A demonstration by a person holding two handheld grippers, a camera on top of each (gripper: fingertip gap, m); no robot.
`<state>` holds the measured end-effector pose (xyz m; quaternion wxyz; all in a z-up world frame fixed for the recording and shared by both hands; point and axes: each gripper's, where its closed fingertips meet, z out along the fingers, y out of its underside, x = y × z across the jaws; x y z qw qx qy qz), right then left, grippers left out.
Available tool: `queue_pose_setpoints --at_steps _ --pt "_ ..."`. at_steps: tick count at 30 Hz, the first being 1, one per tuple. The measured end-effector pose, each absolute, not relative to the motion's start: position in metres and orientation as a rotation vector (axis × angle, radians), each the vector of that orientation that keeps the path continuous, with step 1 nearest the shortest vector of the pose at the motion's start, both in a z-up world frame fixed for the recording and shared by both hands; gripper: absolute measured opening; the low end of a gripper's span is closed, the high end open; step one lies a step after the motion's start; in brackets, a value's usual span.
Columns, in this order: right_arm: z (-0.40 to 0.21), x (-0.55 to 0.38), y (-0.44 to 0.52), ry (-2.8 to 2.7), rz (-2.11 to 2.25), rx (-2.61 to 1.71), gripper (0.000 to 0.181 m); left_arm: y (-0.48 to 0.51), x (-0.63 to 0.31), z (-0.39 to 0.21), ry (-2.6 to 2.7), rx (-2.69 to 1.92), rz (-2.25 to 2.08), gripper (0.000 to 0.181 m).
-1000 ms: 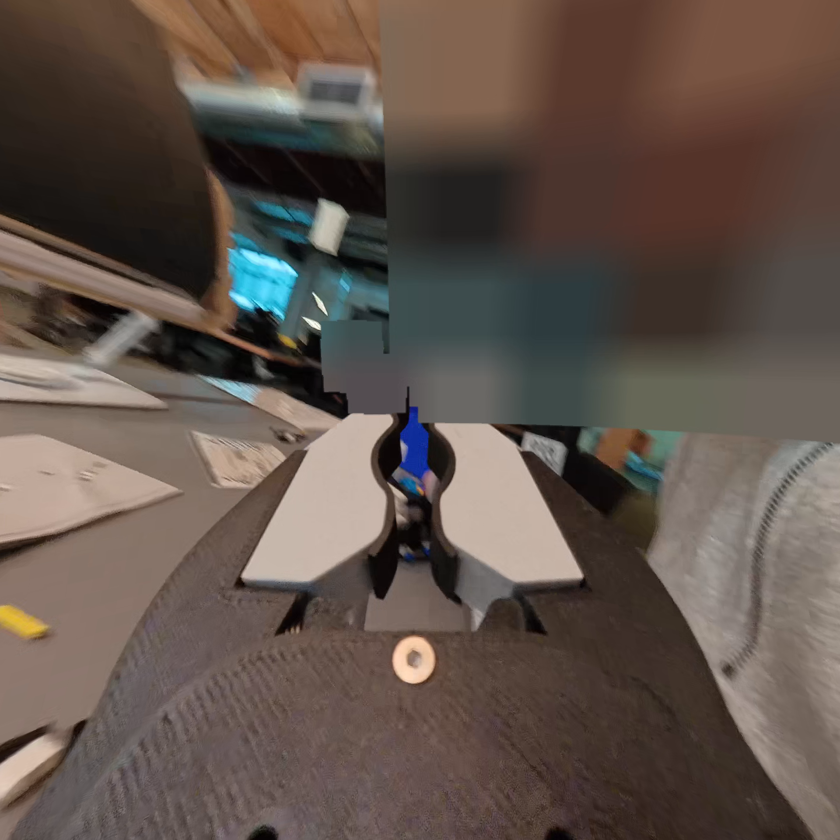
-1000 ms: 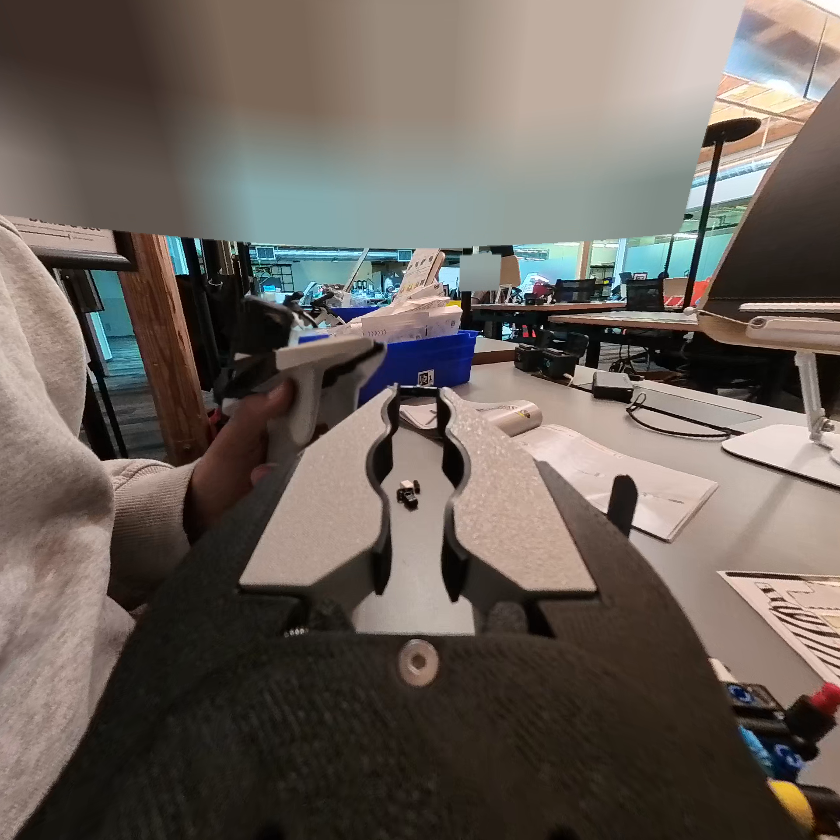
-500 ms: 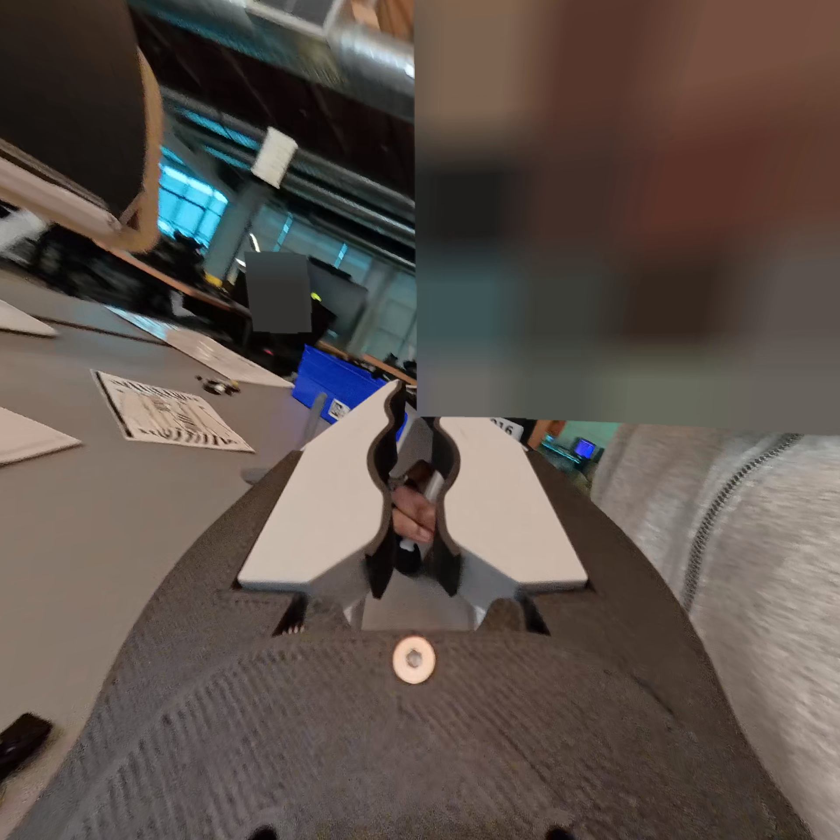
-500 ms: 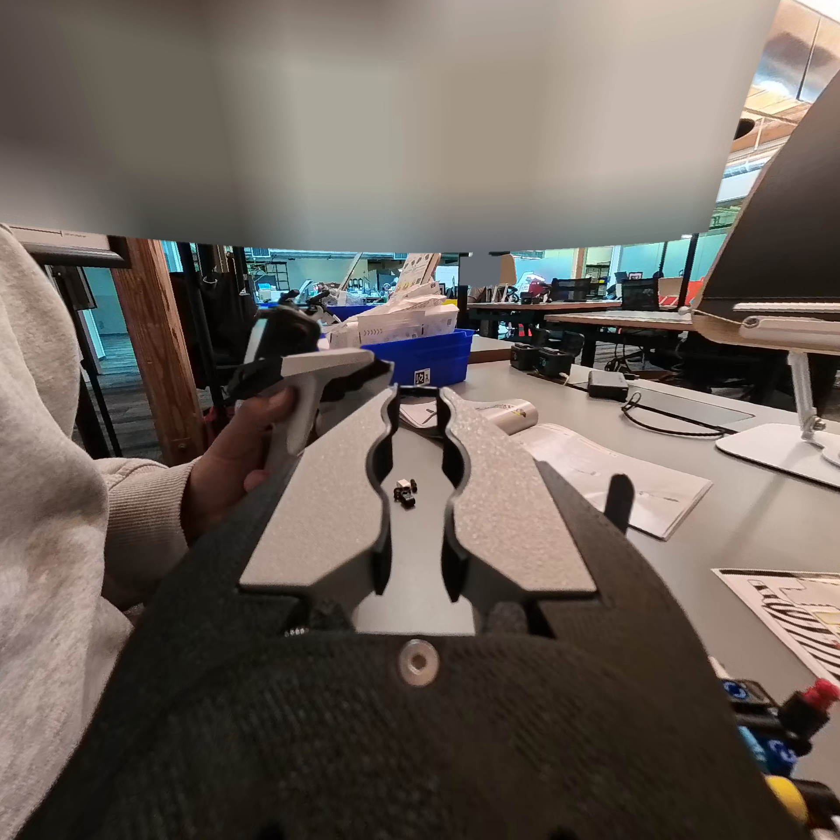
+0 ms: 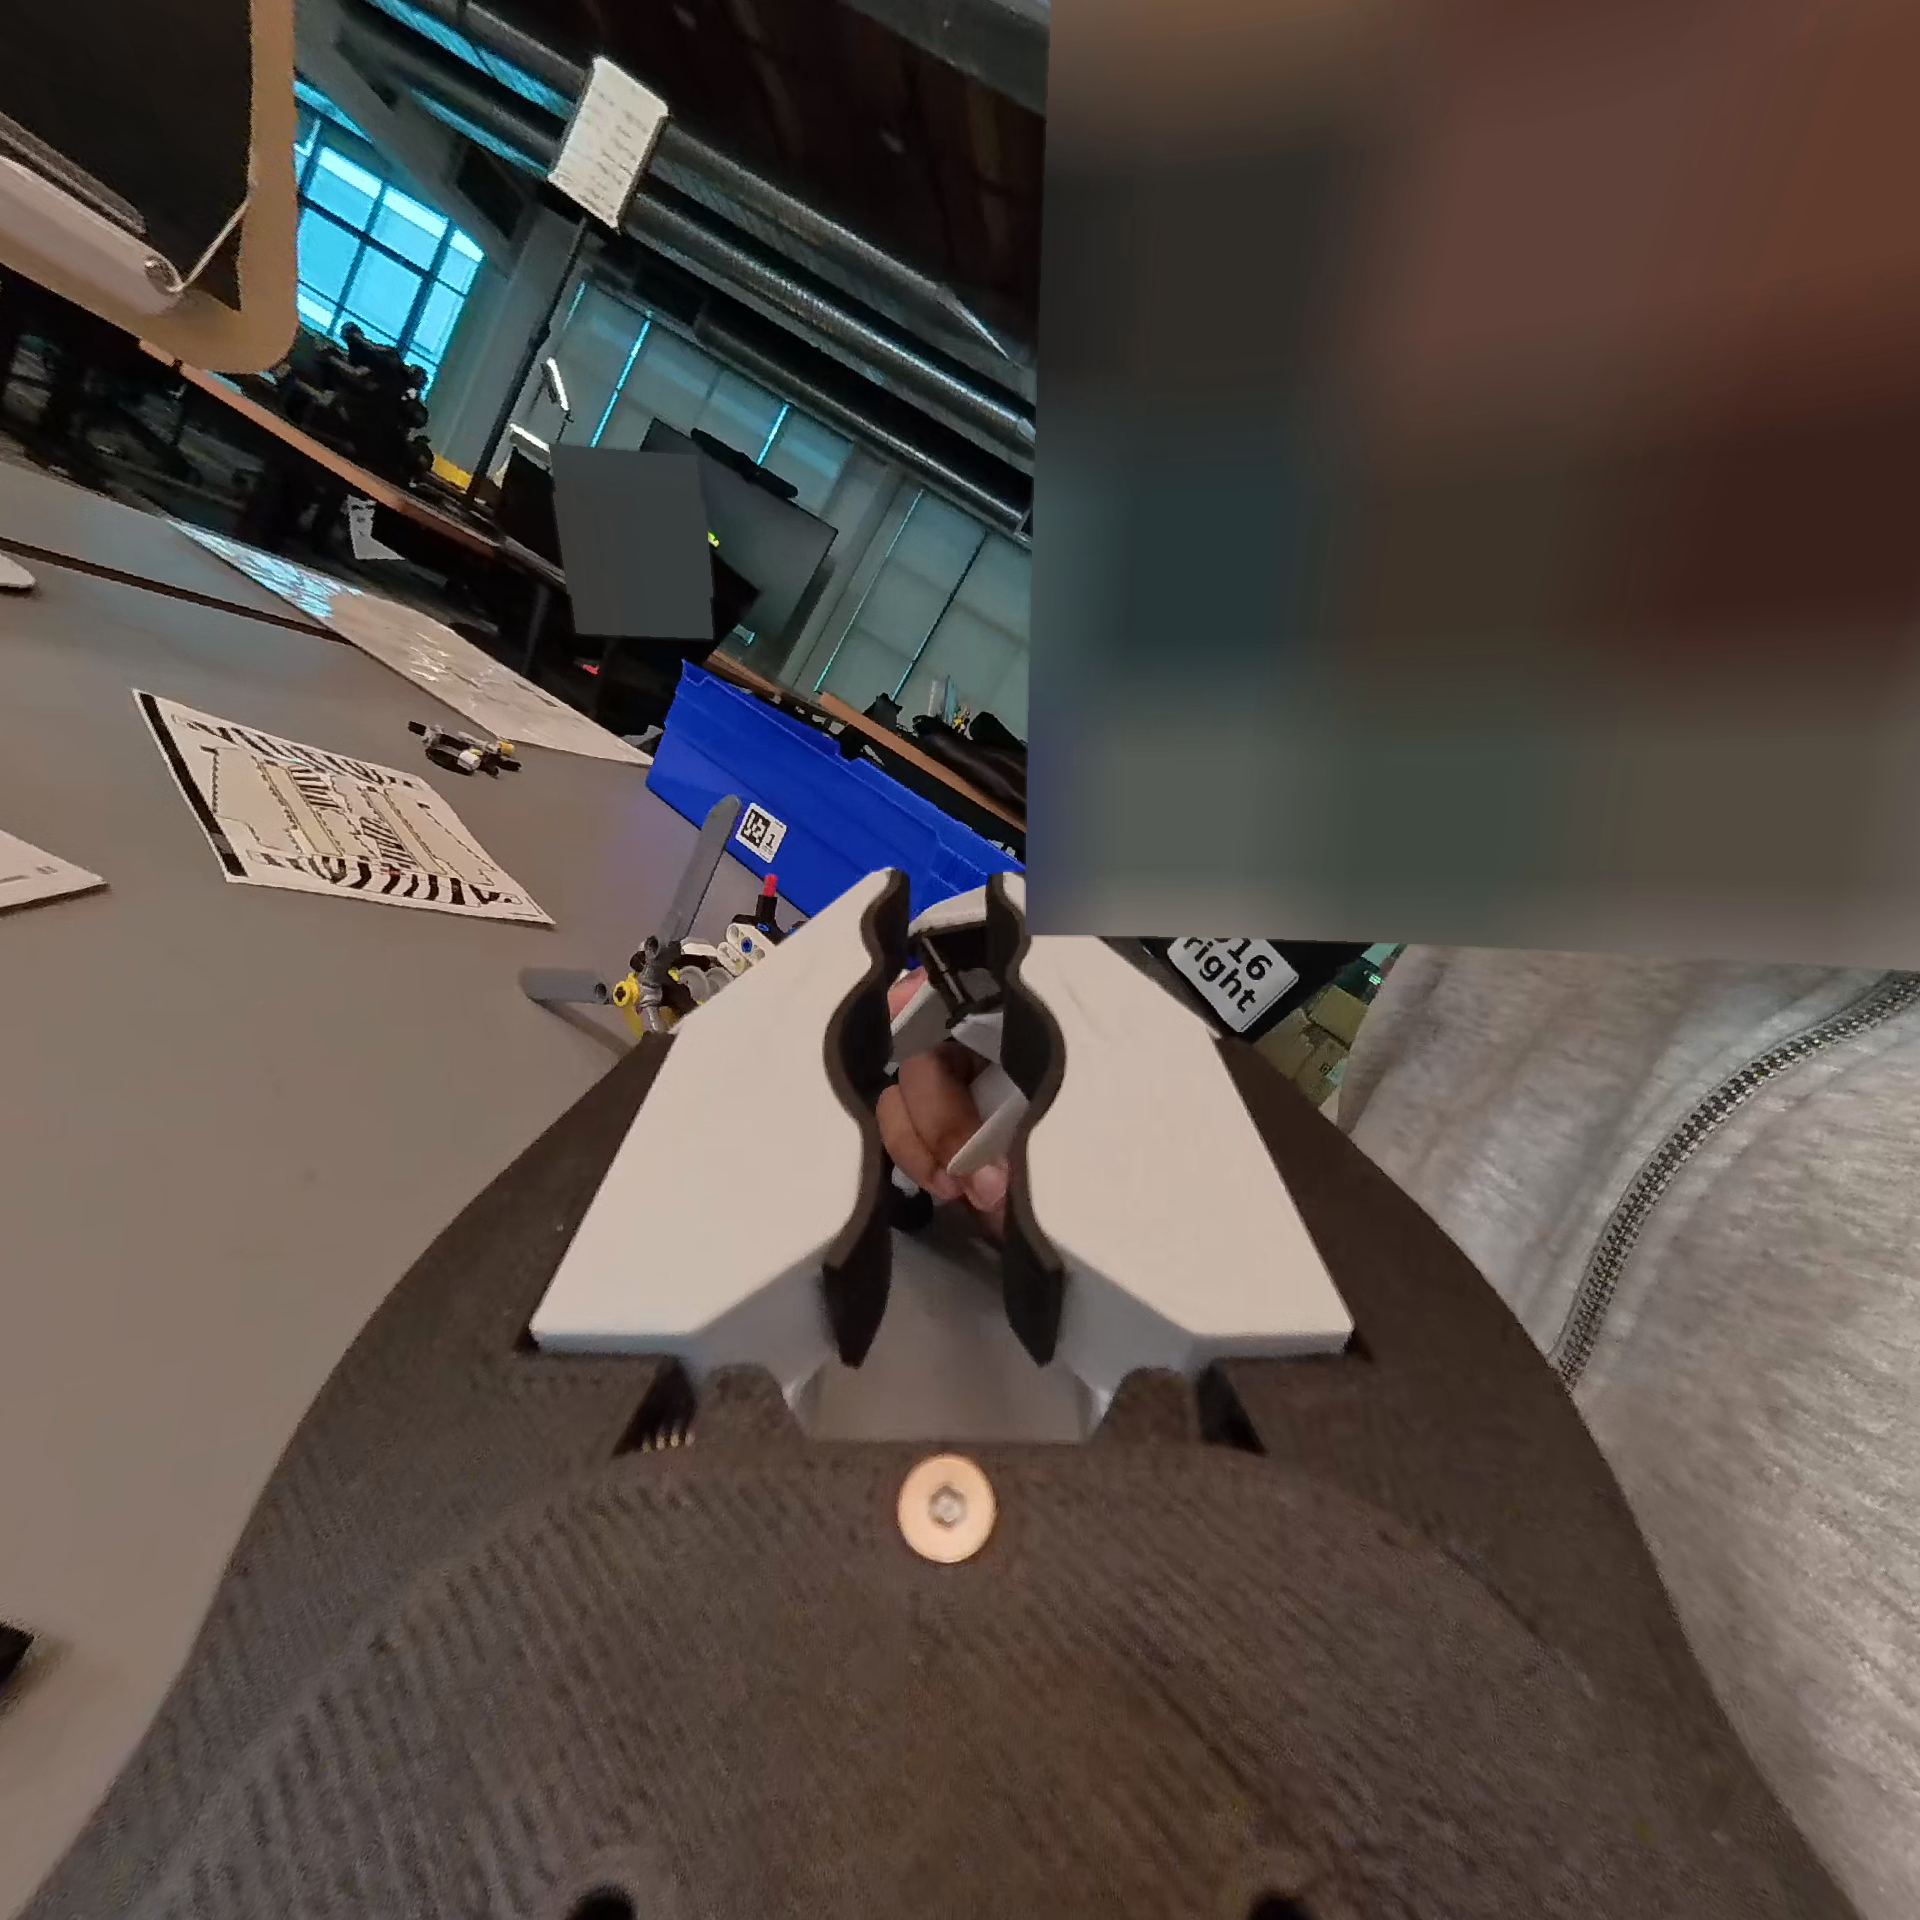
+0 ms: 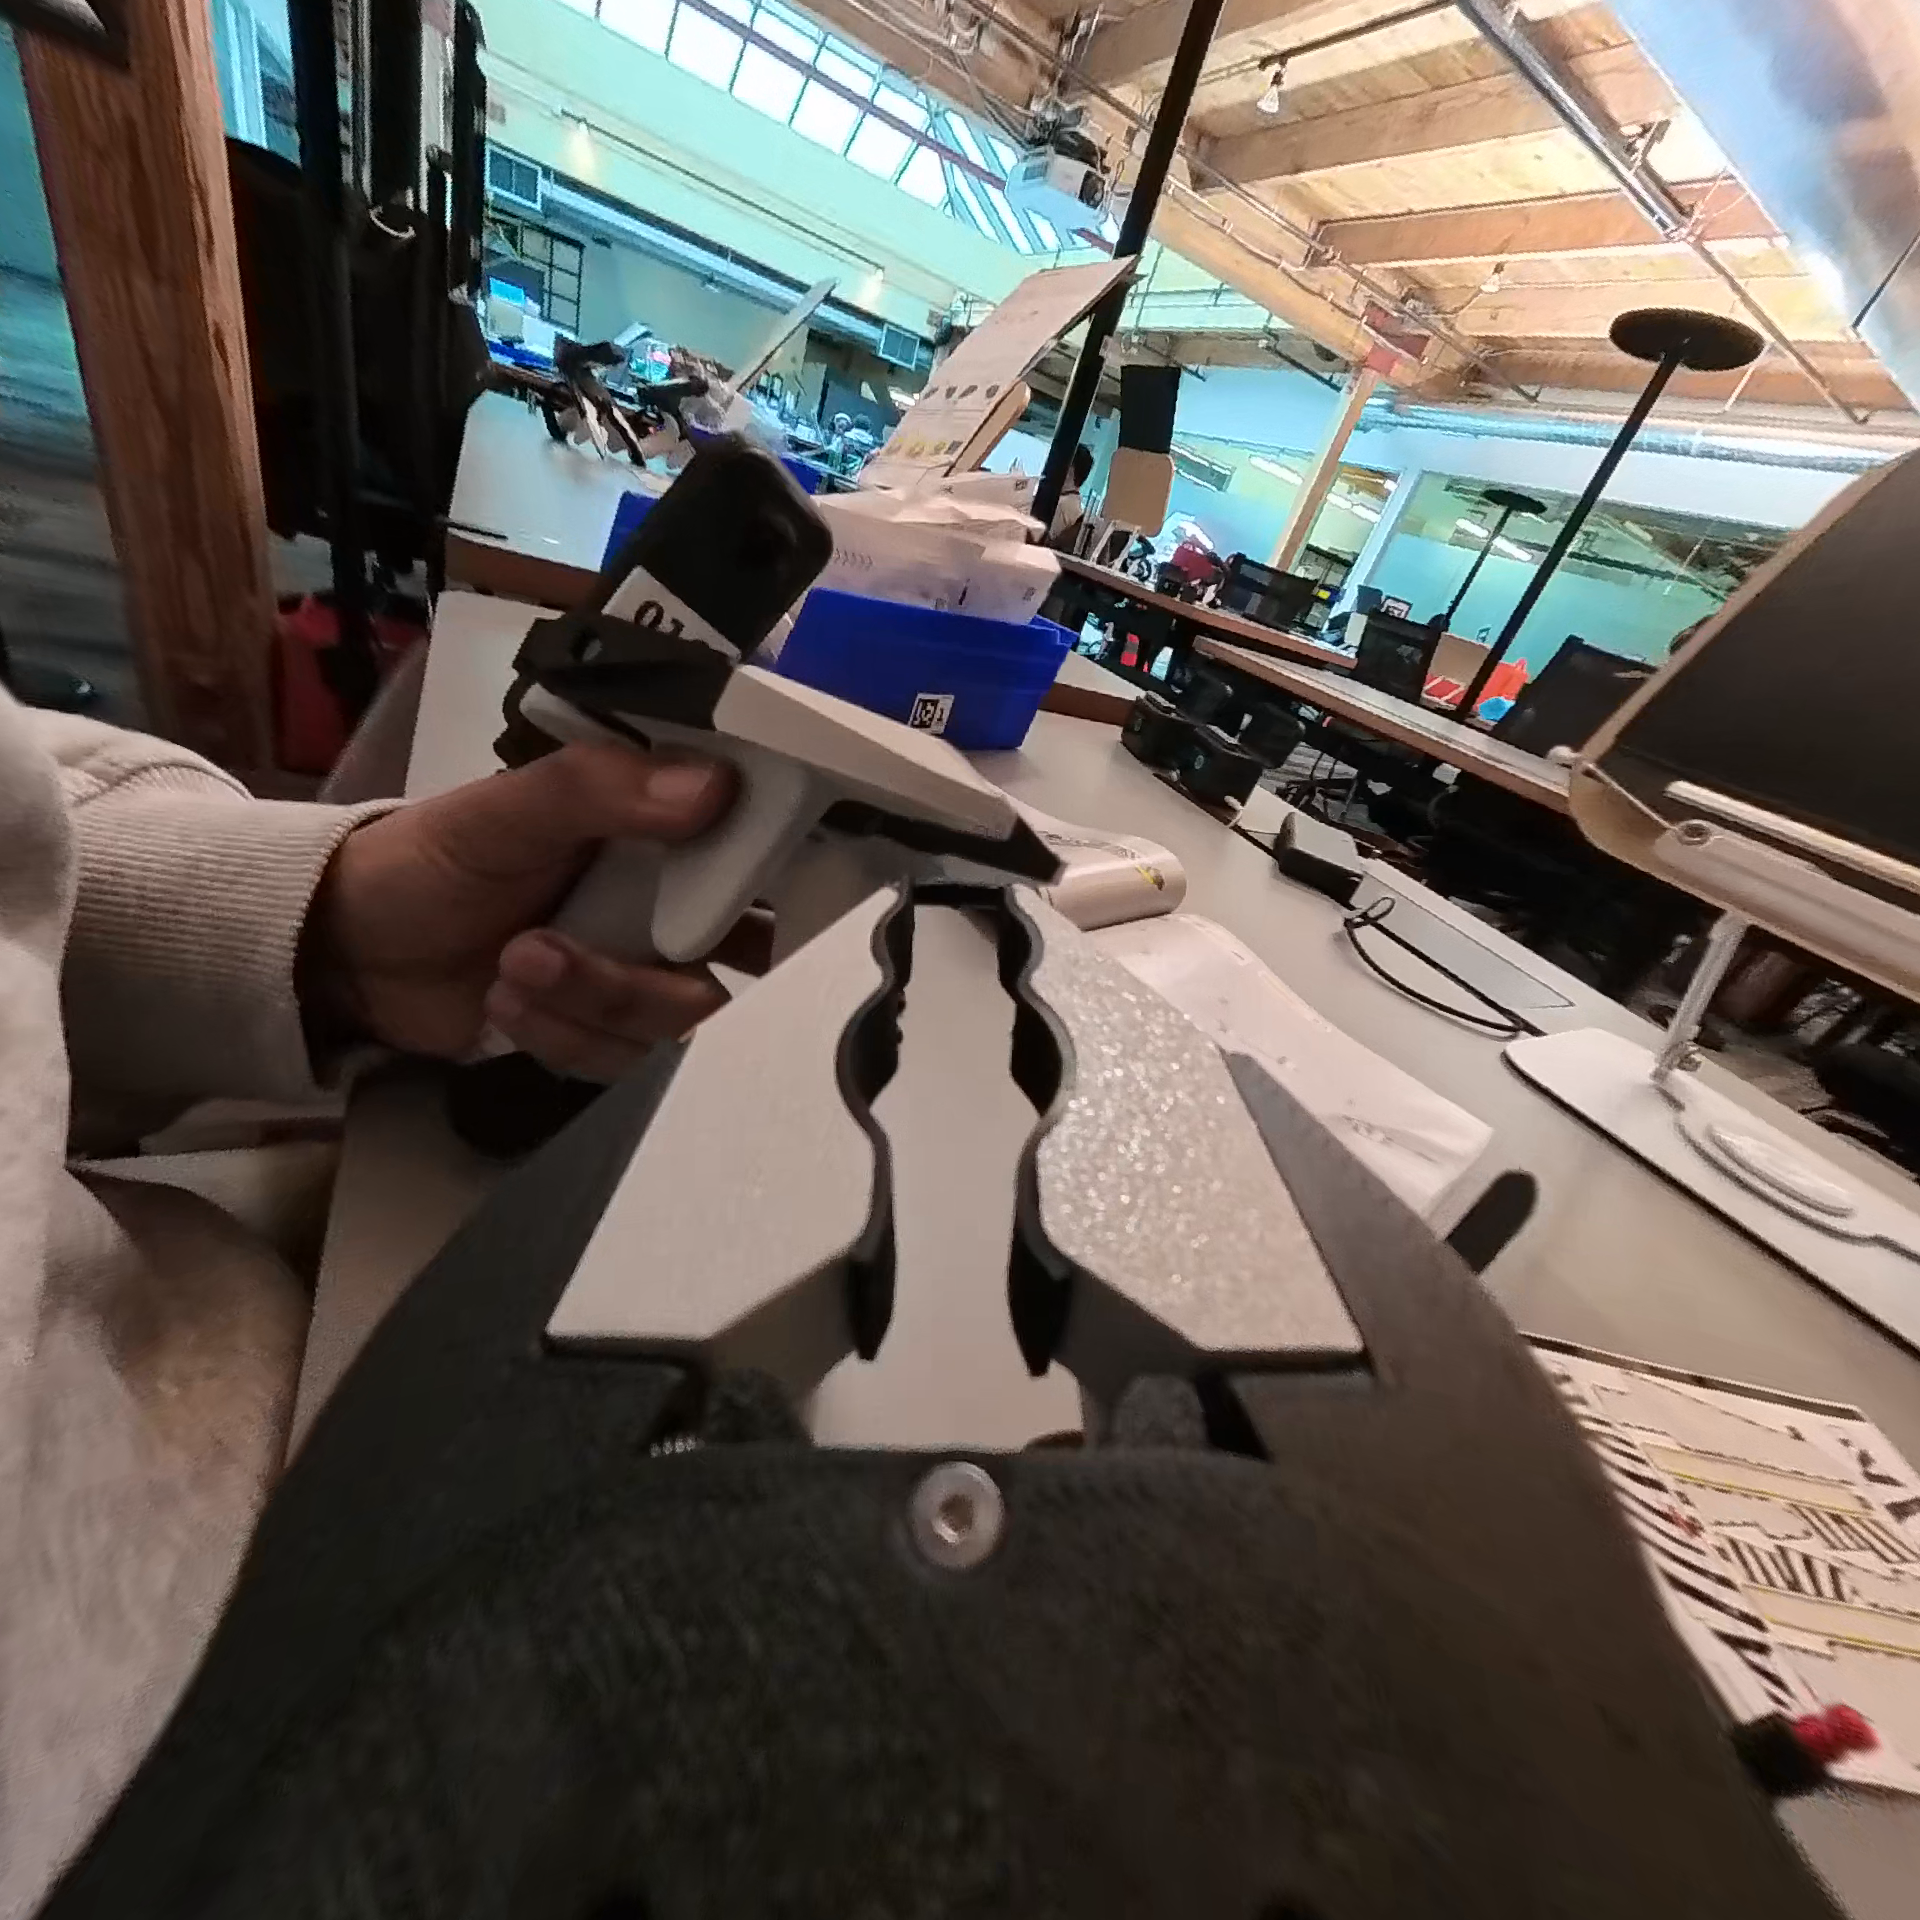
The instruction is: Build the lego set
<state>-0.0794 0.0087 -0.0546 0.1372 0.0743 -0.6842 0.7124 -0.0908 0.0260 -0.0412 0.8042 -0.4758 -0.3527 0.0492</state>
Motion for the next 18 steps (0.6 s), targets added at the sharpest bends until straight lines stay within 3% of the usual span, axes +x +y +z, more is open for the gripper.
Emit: queue_pose_setpoints --at_steps 18 --pt "-0.050 -0.100 0.014 -1.916 2.020 0.067 0.012 0.025 -0.098 -0.048 -0.818 -1.017 0.054 0.005"
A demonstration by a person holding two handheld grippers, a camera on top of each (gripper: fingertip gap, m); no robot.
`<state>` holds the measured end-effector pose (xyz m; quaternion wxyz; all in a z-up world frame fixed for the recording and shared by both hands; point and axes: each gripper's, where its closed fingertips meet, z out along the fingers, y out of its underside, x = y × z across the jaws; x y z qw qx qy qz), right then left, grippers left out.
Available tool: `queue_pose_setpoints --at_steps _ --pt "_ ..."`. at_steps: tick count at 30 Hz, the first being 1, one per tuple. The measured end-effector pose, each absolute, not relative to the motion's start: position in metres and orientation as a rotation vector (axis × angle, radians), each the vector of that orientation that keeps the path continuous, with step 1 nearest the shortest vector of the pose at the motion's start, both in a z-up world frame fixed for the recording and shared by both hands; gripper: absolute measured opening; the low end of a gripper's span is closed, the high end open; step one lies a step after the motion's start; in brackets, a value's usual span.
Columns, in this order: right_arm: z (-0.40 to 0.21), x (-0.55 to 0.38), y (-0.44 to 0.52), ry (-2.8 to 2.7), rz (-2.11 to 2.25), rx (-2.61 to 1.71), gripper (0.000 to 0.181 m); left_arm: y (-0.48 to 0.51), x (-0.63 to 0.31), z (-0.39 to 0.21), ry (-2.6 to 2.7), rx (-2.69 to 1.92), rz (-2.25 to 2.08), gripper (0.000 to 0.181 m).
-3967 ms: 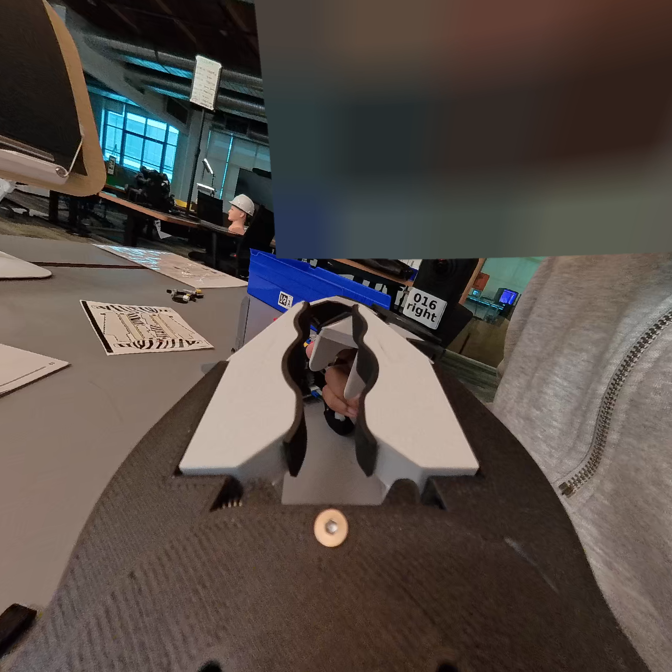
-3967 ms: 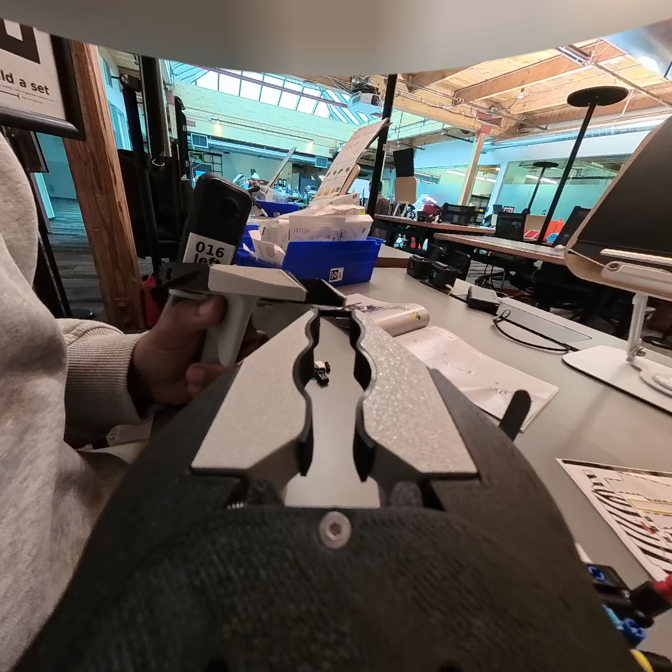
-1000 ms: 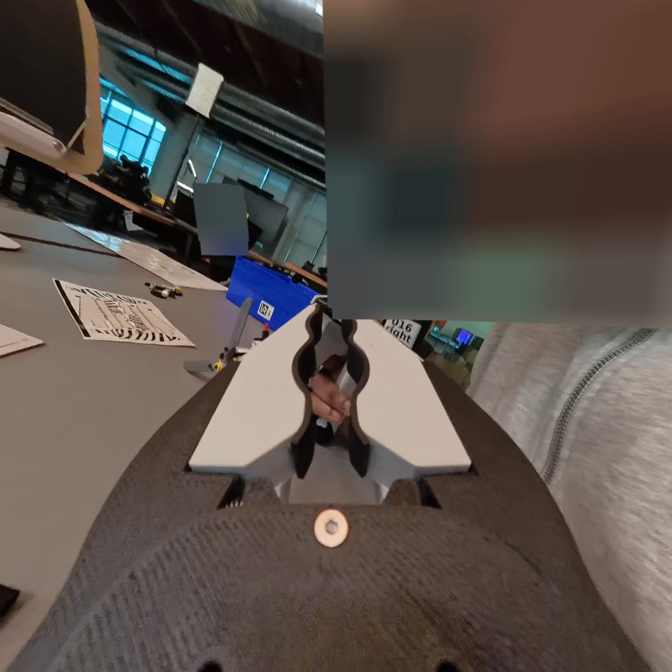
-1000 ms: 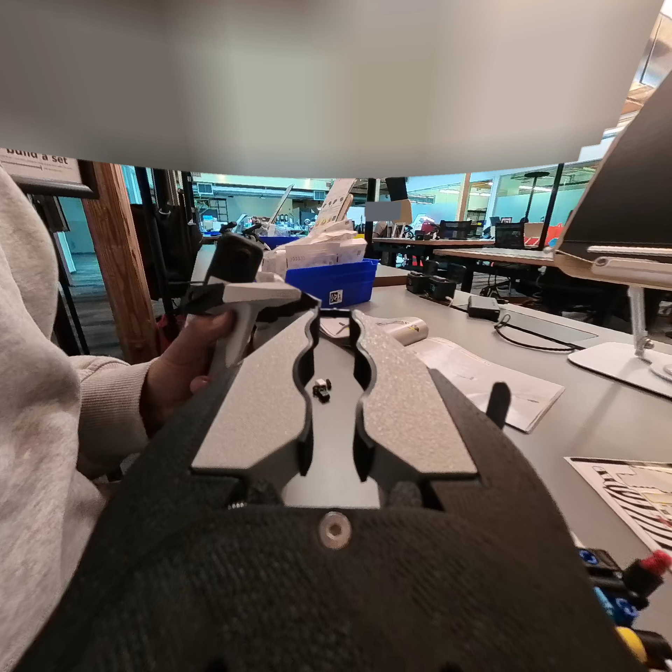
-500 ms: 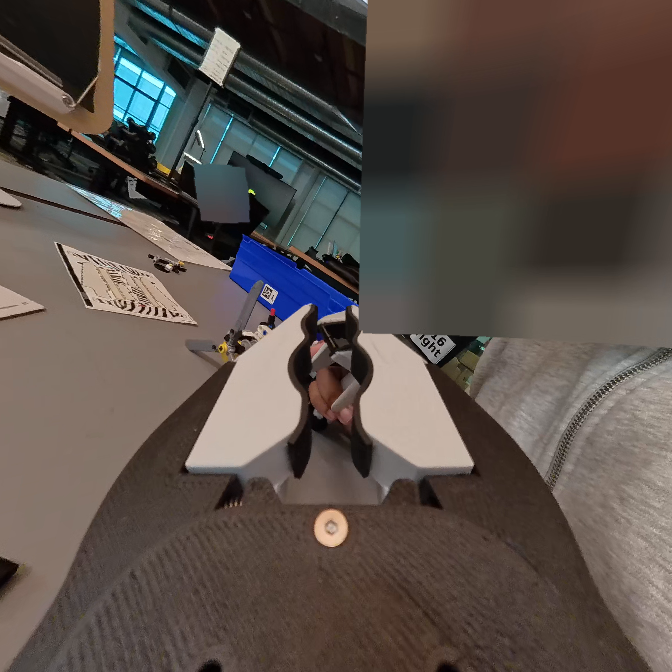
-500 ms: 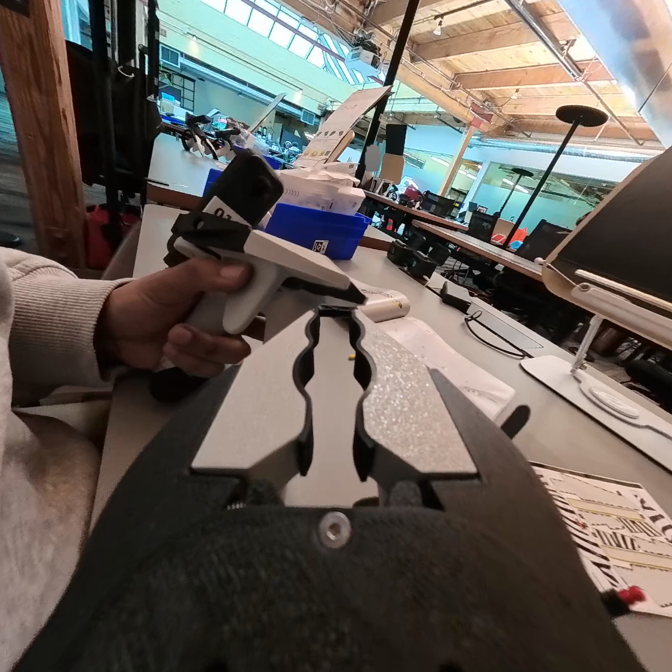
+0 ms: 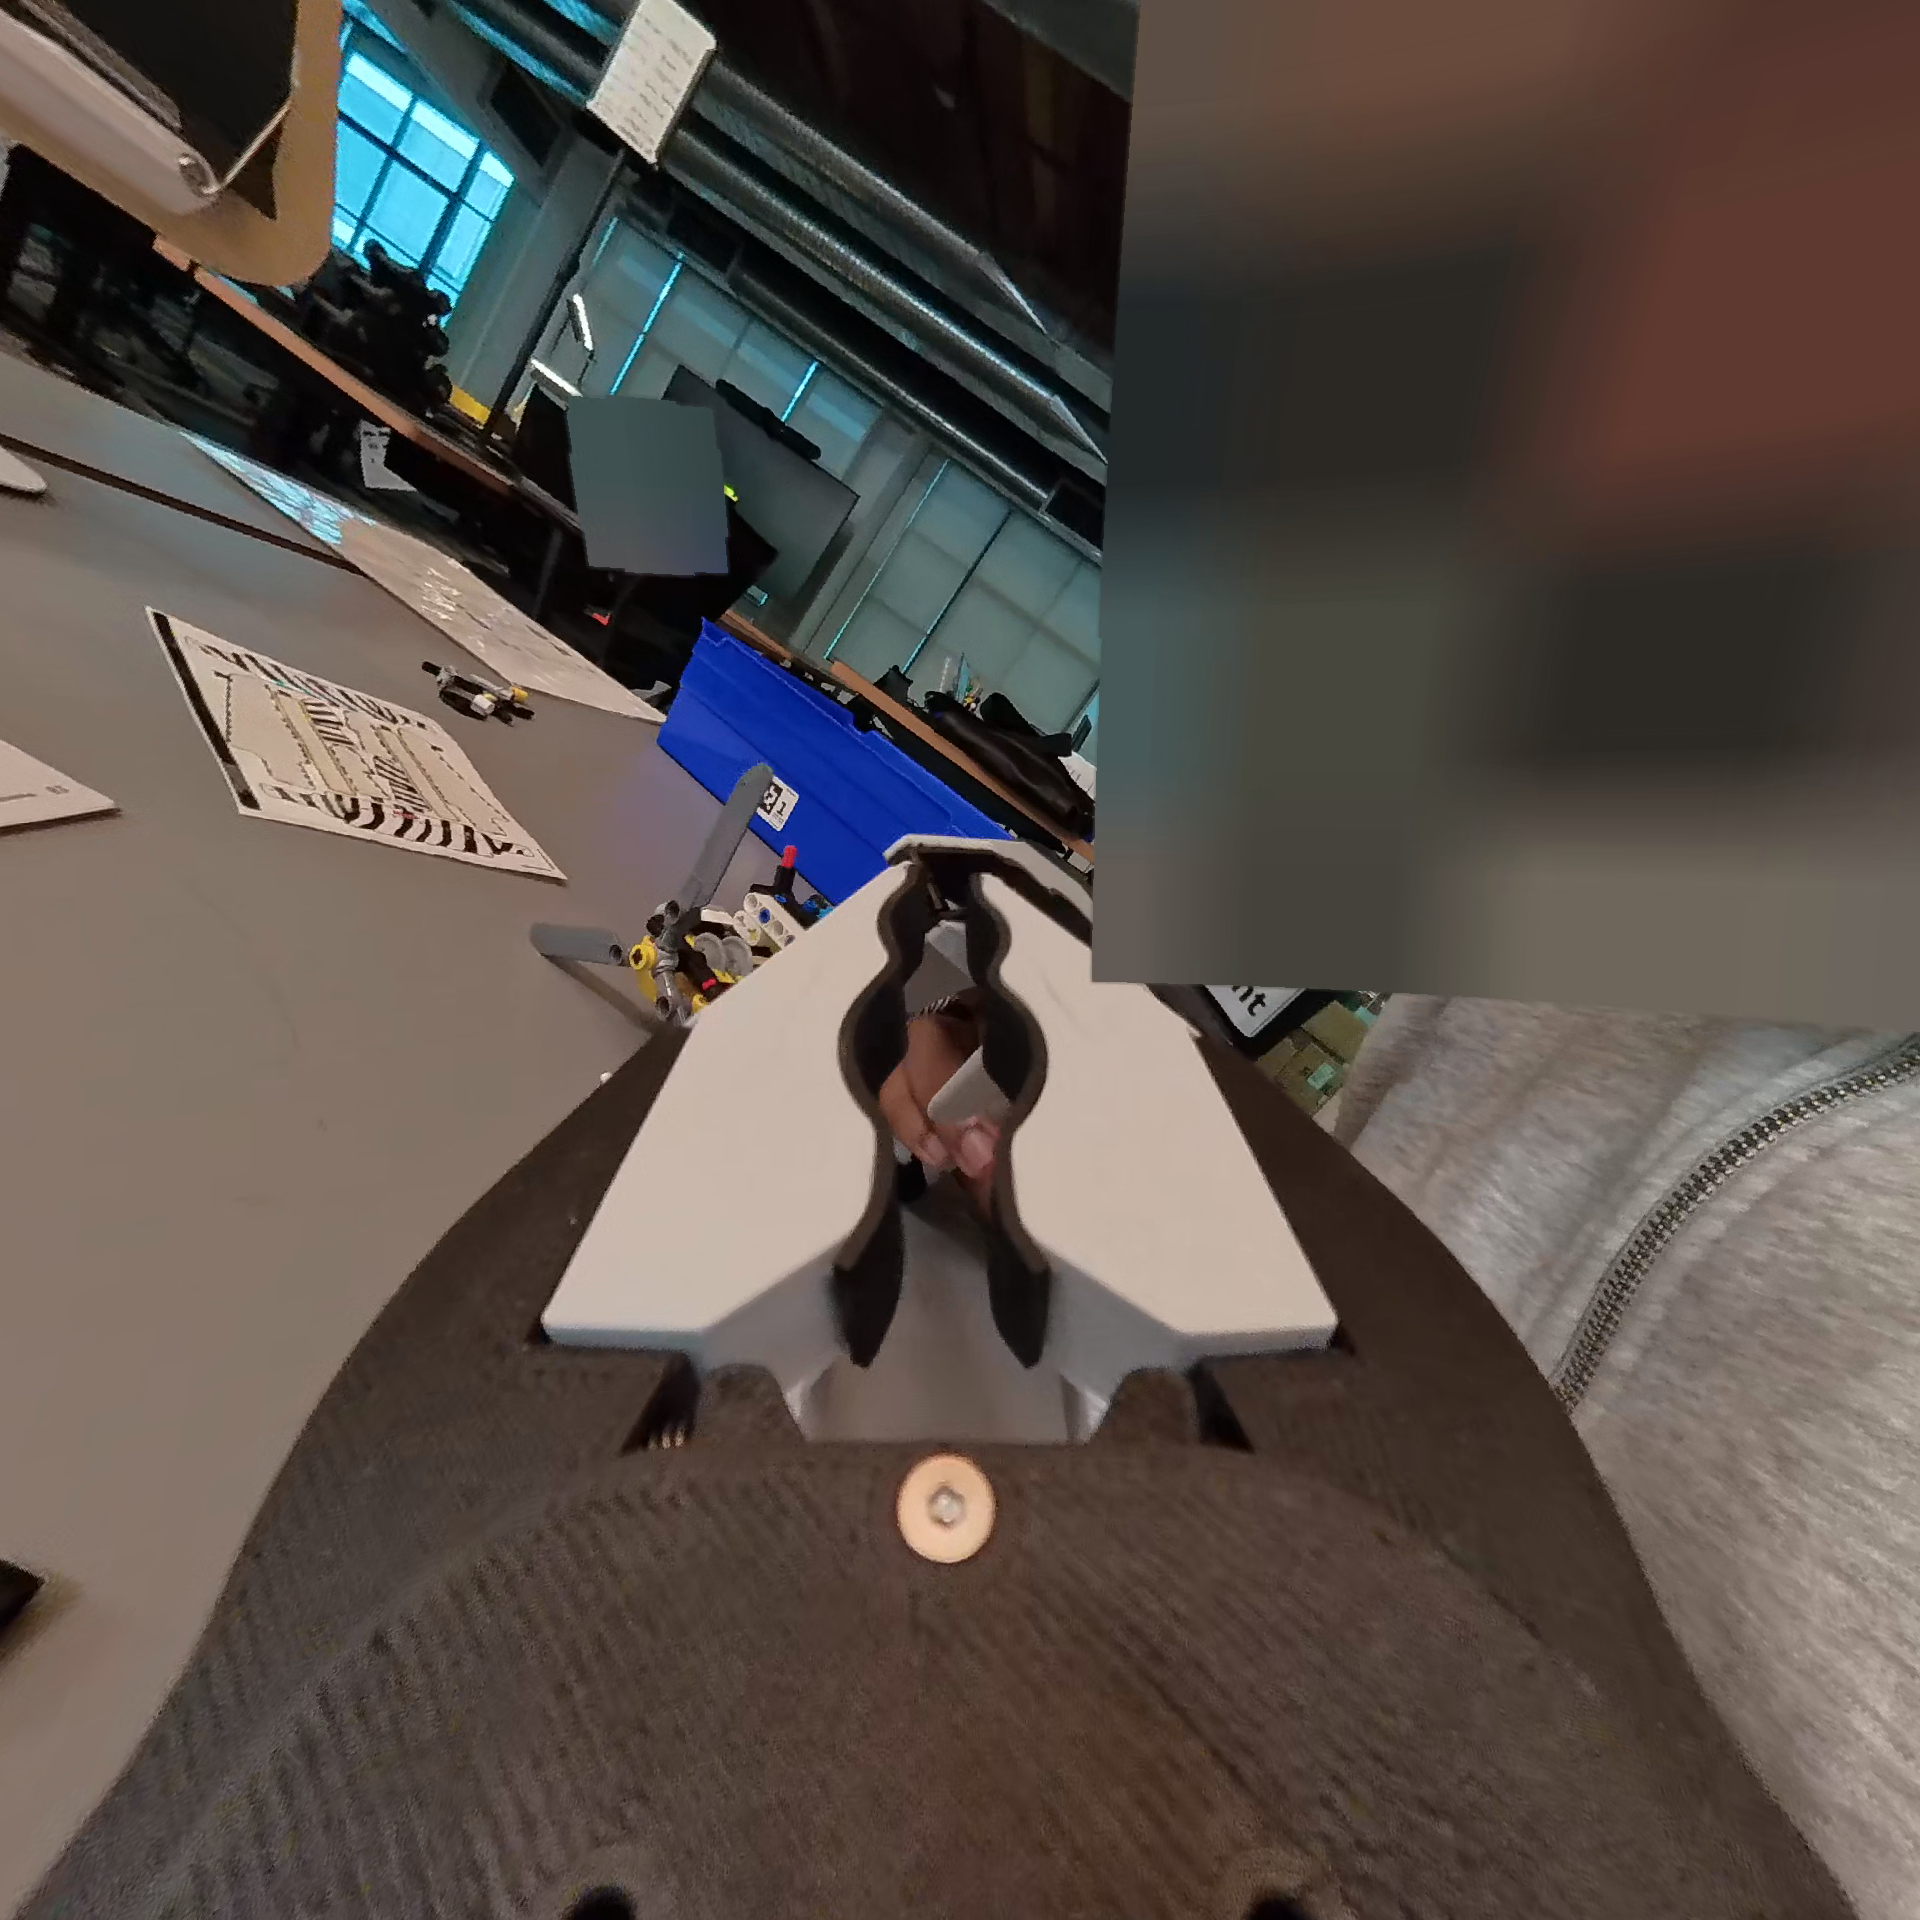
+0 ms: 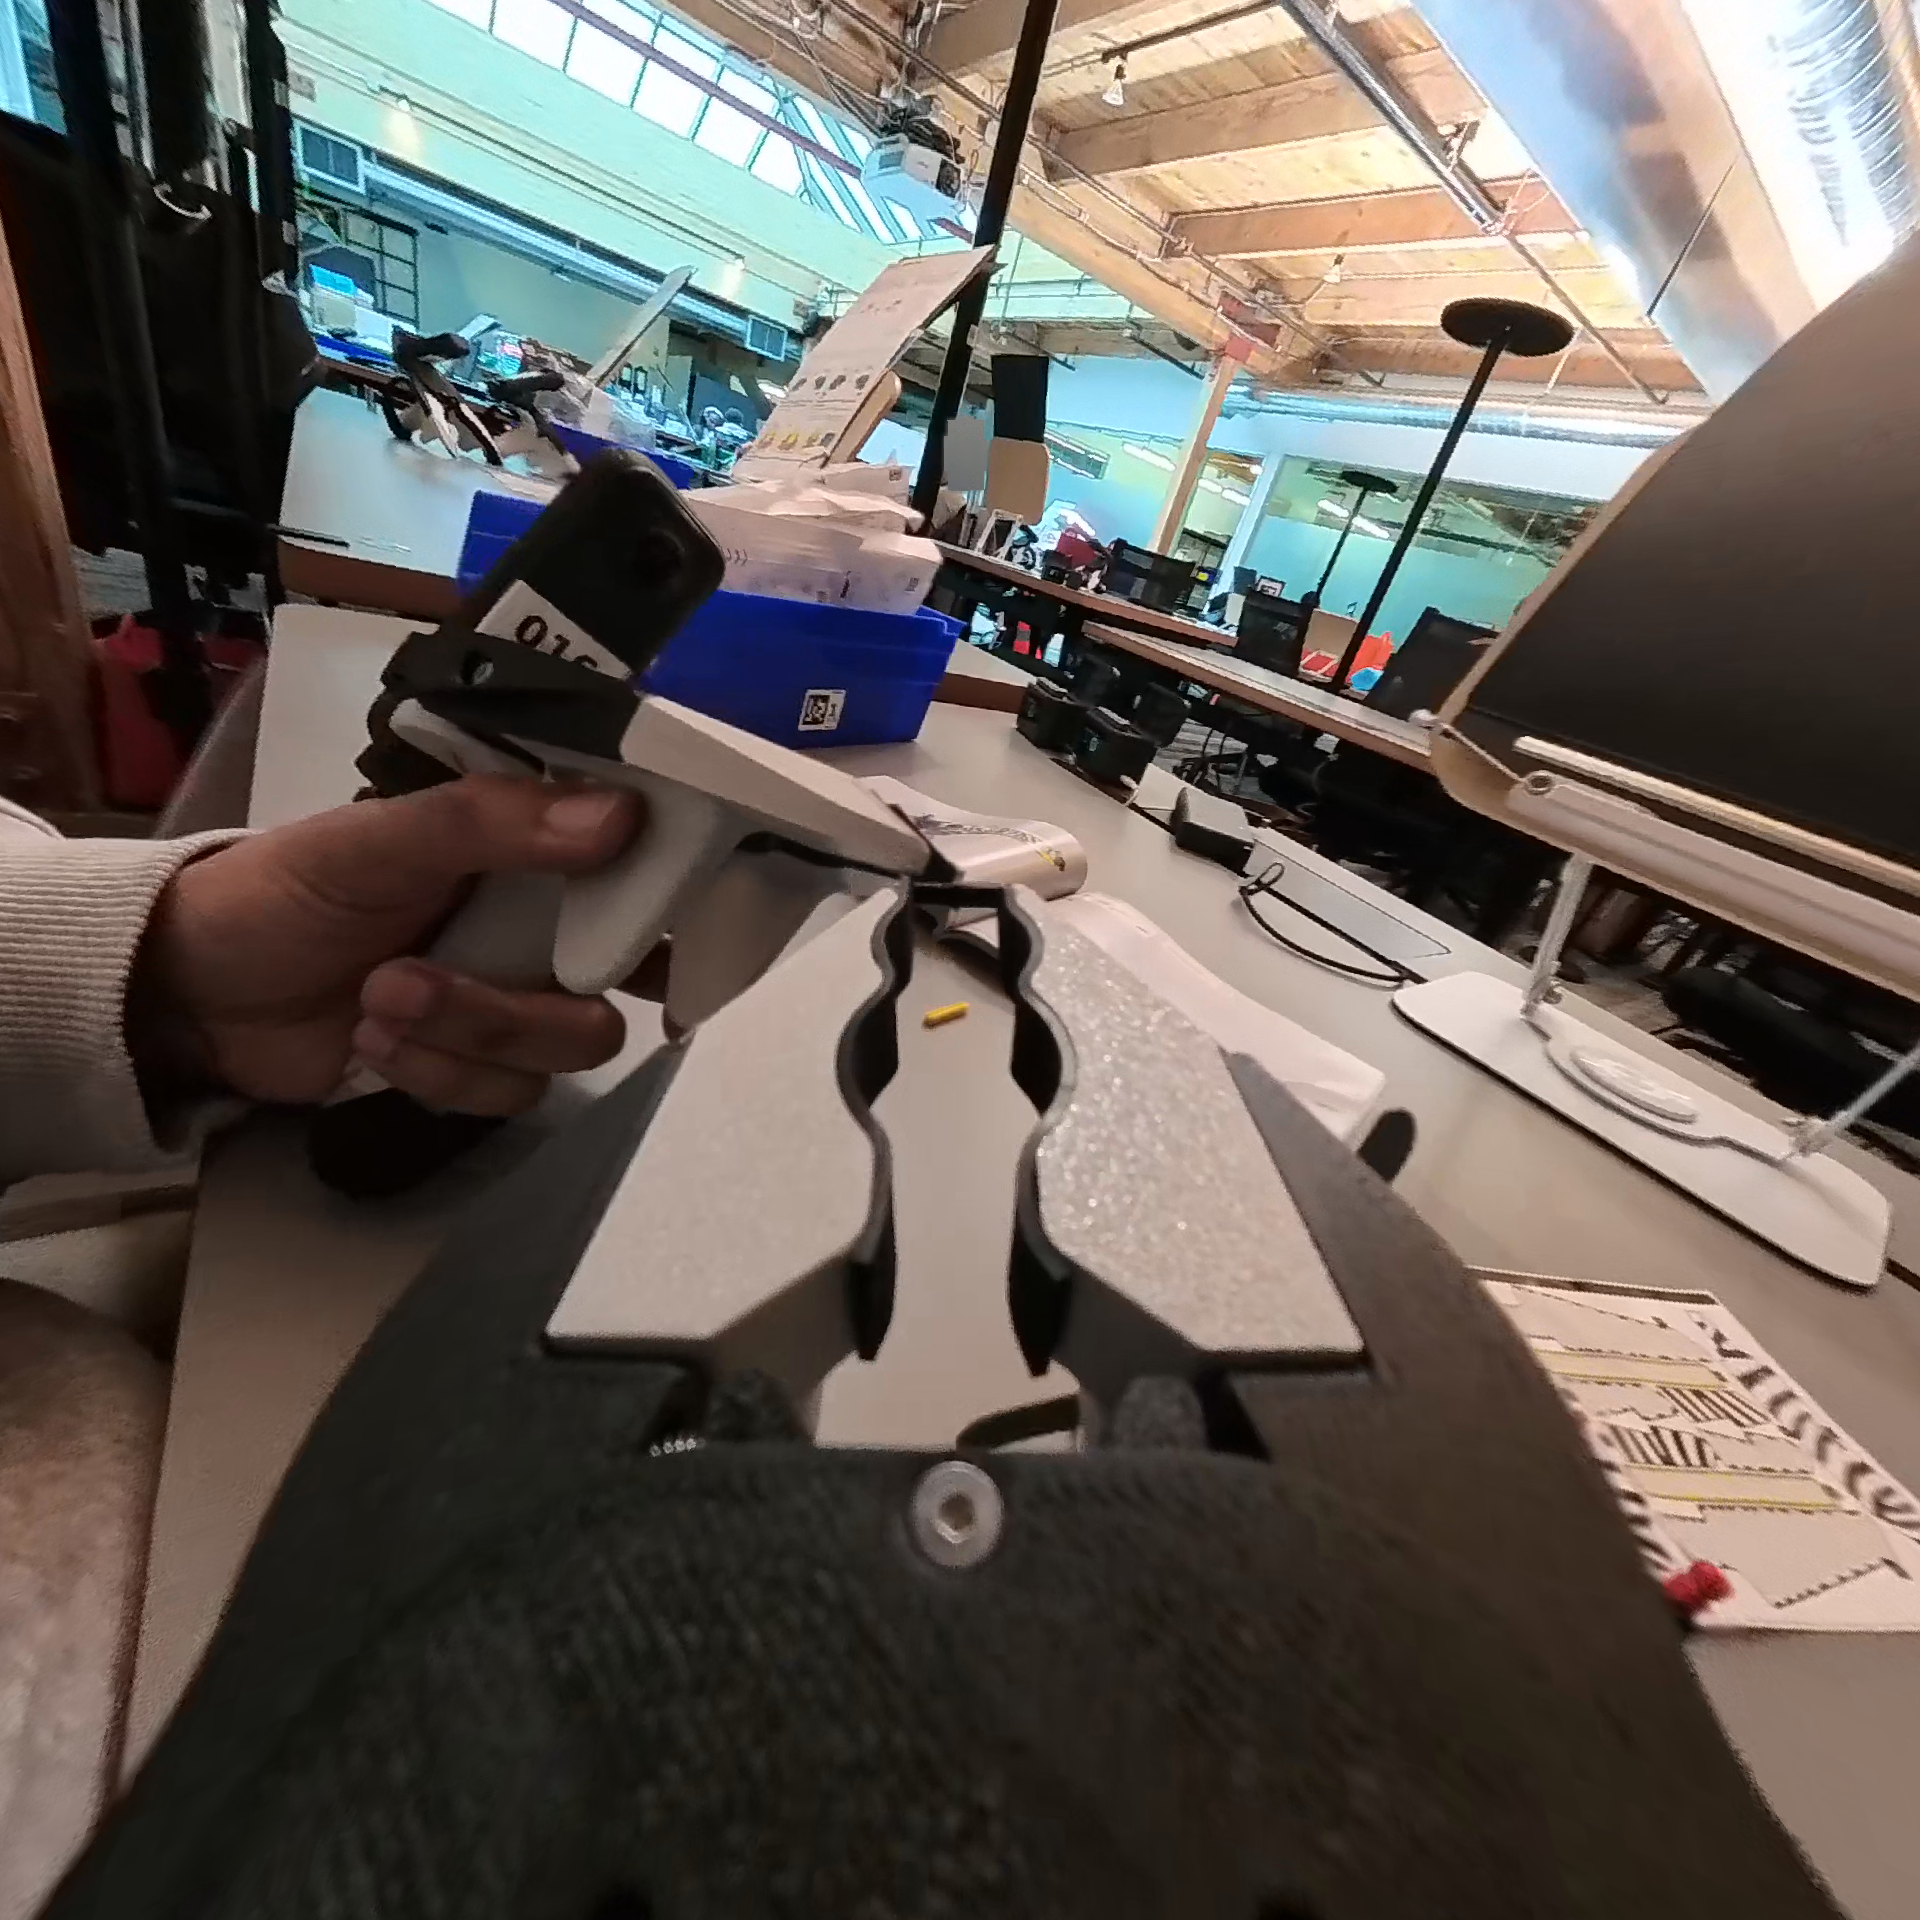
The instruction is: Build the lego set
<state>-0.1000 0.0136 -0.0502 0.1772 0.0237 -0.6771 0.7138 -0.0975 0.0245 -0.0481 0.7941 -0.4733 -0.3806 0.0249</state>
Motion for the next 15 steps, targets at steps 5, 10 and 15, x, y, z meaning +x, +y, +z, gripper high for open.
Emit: queue_pose_setpoints --at_steps 5,10,15 --pt "-0.0508 -0.1017 0.0128 -1.899 1.982 0.065 0.012 0.0230 -0.0996 -0.0495 -0.834 -1.009 0.047 0.006" --pt "-0.0512 -0.1024 0.0121 -1.883 1.955 0.069 0.013 0.0178 -0.1045 -0.0520 -0.875 -0.984 0.049 0.009" --pt "-0.0509 -0.1048 0.0122 -1.868 1.937 0.054 0.013 0.0168 -0.1057 -0.0527 -0.886 -0.981 0.055 0.019"
